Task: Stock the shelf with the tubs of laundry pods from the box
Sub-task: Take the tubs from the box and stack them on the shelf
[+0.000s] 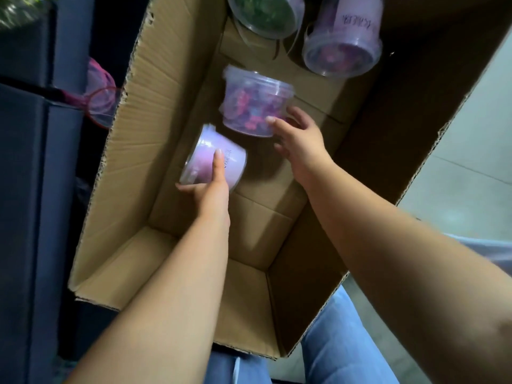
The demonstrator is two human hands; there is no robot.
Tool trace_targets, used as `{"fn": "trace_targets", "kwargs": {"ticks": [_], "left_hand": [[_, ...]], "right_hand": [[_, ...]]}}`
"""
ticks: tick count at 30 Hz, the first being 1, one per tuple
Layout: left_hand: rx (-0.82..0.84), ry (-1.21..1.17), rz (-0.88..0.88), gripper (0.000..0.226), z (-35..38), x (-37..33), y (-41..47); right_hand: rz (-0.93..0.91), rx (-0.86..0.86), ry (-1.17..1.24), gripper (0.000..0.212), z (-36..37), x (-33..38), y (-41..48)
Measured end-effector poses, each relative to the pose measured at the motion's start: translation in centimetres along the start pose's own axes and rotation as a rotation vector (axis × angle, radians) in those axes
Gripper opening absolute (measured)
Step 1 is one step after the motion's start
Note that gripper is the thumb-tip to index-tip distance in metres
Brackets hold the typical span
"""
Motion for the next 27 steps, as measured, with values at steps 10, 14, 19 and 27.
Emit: {"fn": "trace_targets", "kwargs": {"ticks": [10, 14, 19, 27], "left_hand": [[-0.078, 0.042, 0.126, 0.105, -2.2, -1.9, 1.5], [-0.043, -0.035, 0.073, 0.121, -3.3, -1.1, 2.8], [0.051, -0.107, 0.031, 0.126, -2.1, -1.1, 2.6], [0.111, -0.075, 0.094, 0.119, 0.1, -2.1, 2.1]], "right_hand": [[0.081, 0.138, -0.204, 0.094, 3.3, -1.0, 1.2], [0.001, 0.194, -0.136, 0.076, 6.1, 0.4, 1.4], [-0.175, -0.051, -0.179, 0.068, 3.7, 3.1, 1.2], [-0.411, -0.12, -0.579, 0.055, -1.1, 2.7, -1.1]]}}
Point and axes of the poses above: each hand's wrist, its own y-axis towards the middle knuckle, its own z-axis out of the palm, x = y × z, the point moved 8 cm from there along y, towards the middle knuckle, and after that the axes turned 9 degrees about -x, right-handed, at the moved point
